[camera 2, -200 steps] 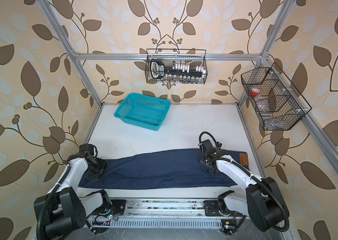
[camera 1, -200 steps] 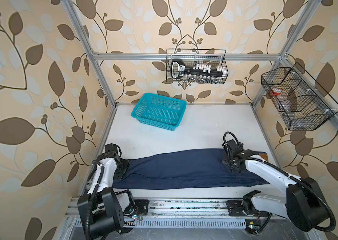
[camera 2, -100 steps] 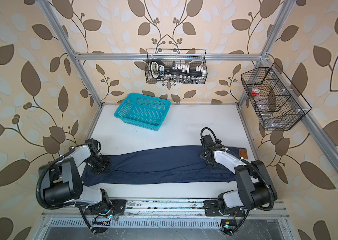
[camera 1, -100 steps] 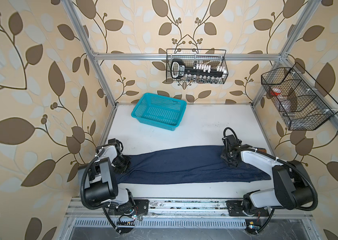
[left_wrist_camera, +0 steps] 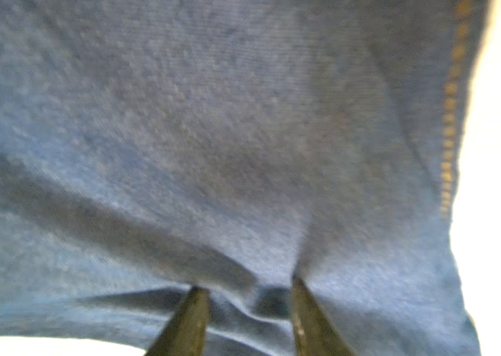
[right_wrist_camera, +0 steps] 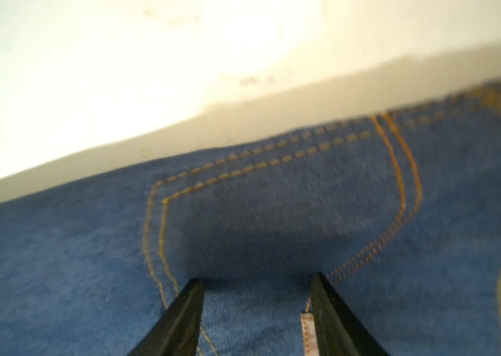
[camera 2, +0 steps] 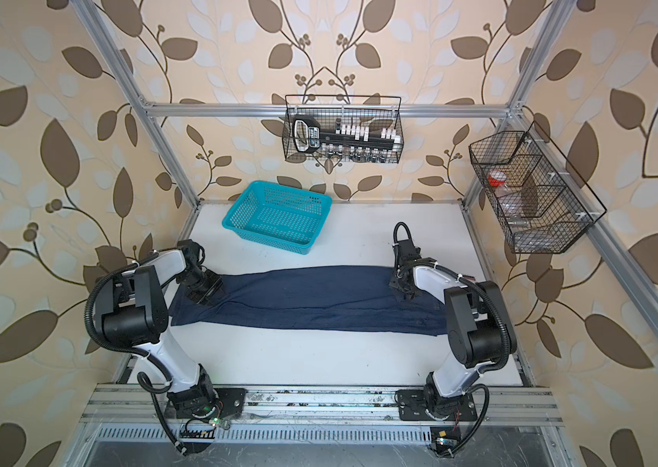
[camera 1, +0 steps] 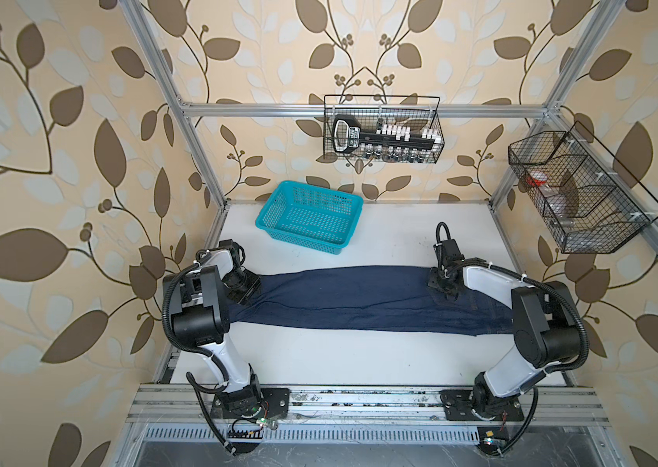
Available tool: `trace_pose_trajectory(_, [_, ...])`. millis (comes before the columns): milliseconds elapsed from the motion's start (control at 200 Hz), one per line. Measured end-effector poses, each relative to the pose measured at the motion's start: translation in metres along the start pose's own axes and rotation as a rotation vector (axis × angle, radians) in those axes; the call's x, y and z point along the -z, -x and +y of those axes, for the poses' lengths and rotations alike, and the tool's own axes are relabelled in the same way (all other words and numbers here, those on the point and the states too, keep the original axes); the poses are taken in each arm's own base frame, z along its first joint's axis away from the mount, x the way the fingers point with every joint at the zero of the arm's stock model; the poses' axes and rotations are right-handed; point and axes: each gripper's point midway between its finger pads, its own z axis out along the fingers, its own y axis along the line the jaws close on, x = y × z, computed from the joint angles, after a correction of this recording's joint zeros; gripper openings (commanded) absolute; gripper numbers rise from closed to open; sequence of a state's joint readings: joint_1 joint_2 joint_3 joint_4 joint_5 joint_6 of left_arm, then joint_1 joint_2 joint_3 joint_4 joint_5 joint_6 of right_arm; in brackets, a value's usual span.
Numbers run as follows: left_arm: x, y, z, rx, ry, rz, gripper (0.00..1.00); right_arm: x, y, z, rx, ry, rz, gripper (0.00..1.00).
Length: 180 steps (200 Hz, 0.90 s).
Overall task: Fold and stack the trousers
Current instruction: 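Release the pocket and move the right gripper to the middle of the jeans legs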
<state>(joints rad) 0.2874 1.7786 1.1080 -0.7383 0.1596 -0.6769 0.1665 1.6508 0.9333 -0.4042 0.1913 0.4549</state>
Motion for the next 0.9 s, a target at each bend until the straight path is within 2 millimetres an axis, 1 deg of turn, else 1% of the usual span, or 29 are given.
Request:
trace_pose_trajectory(50, [0.004,0.006,-0.003,-0.020,-0.002,-0.019,0.57,0.003,0.002,0.006,0.059,0.030,-0.007,0.59])
trace_pose_trajectory(125, [0.013,0.012,-0.005,-0.051,0.008,-0.044,0.60,0.015,0.004,0.018,0.164,0.087,-0.030,0.59])
trace_pose_trajectory(190, [0.021,0.014,-0.004,-0.072,0.017,-0.061,0.62,0.033,0.008,0.032,0.259,0.143,-0.073,0.58])
trace_pose_trajectory(275, [0.037,0.012,0.003,-0.088,0.039,-0.088,0.64,0.061,0.009,0.051,0.380,0.220,-0.149,0.58])
trace_pose_trajectory(370, [0.057,0.010,0.011,-0.096,0.045,-0.123,0.66,0.089,-0.001,0.075,0.524,0.305,-0.220,0.58])
trace_pose_trajectory(400, [0.063,0.010,0.015,-0.093,0.043,-0.135,0.68,0.096,-0.007,0.083,0.573,0.335,-0.237,0.58])
trace_pose_trajectory(465, [0.072,0.012,0.028,-0.075,0.049,-0.159,0.69,0.107,-0.023,0.100,0.671,0.389,-0.254,0.58])
trace_pose_trajectory(570, [0.072,0.011,0.059,0.004,0.068,-0.150,0.68,0.114,-0.053,0.126,0.818,0.461,-0.253,0.58])
trace_pose_trajectory(680, [0.064,0.005,0.093,0.118,0.100,-0.119,0.69,0.118,-0.080,0.150,0.948,0.511,-0.249,0.57])
trace_pose_trajectory(745, [0.058,0.001,0.109,0.193,0.110,-0.106,0.69,0.116,-0.095,0.163,1.022,0.530,-0.241,0.57])
trace_pose_trajectory(830, [0.053,-0.003,0.120,0.268,0.110,-0.104,0.69,0.108,-0.115,0.175,1.105,0.538,-0.212,0.57])
trace_pose_trajectory(900, [0.050,-0.004,0.121,0.298,0.105,-0.110,0.69,0.099,-0.128,0.180,1.151,0.535,-0.186,0.57])
